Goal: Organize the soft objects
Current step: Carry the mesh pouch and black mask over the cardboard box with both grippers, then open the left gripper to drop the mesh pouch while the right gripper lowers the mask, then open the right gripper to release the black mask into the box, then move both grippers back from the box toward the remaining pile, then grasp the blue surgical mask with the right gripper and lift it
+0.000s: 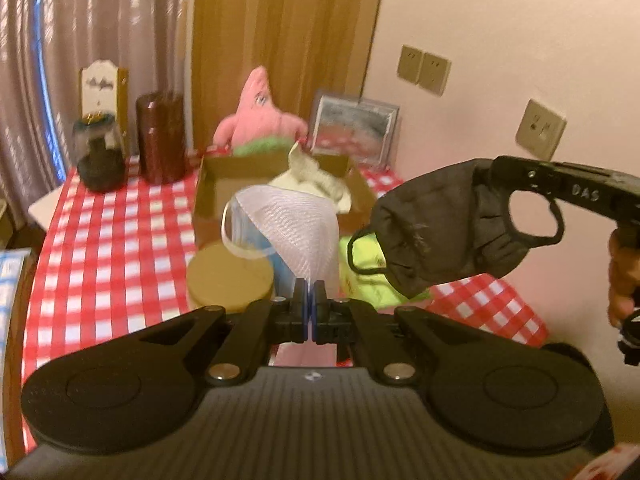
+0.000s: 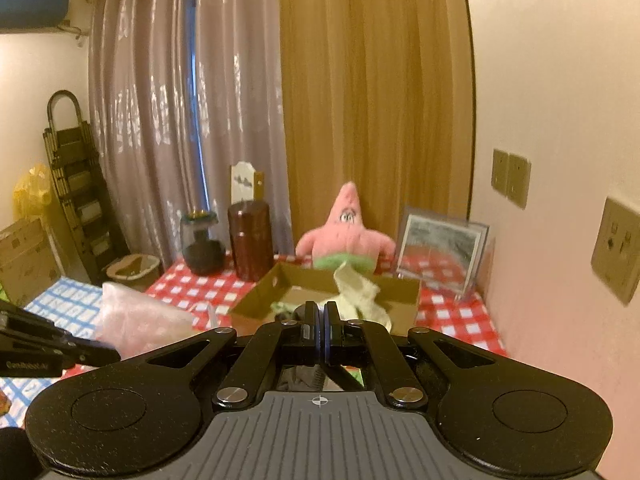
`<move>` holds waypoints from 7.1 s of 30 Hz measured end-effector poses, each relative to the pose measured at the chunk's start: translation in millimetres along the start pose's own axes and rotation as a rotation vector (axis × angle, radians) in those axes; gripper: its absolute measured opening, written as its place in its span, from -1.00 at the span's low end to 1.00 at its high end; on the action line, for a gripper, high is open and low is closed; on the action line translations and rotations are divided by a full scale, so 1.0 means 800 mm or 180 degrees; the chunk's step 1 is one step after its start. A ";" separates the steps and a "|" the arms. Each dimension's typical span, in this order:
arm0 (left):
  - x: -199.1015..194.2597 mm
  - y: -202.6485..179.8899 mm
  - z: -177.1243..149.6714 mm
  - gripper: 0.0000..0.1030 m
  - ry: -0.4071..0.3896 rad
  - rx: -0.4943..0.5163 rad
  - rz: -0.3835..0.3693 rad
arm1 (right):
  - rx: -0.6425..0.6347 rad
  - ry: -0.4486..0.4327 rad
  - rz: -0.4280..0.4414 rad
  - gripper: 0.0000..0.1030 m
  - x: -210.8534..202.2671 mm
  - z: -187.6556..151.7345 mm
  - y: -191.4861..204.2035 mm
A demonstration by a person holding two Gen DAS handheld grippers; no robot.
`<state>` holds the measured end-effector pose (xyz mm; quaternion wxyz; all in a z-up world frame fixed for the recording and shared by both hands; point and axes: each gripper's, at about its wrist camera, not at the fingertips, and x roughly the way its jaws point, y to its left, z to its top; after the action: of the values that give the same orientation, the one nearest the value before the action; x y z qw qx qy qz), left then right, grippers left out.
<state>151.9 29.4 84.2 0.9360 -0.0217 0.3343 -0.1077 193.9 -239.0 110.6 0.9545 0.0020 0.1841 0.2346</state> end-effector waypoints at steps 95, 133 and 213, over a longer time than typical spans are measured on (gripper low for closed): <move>0.221 0.144 0.189 0.12 0.0181 -0.0125 0.0185 | 0.0334 0.0665 0.0016 0.19 0.258 0.027 -0.093; 0.005 0.062 -0.035 0.35 0.0108 -0.0694 0.0686 | 0.0495 0.0825 0.0118 0.24 0.033 -0.076 0.010; 0.073 0.039 -0.030 0.38 0.0159 -0.0423 0.0374 | 0.0713 0.0668 0.0335 -1.00 0.127 -0.039 -0.040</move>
<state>186.9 47.7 25.8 0.9286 -0.0615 0.3647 -0.0306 280.8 -224.8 43.3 0.9102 0.0934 0.3075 0.2612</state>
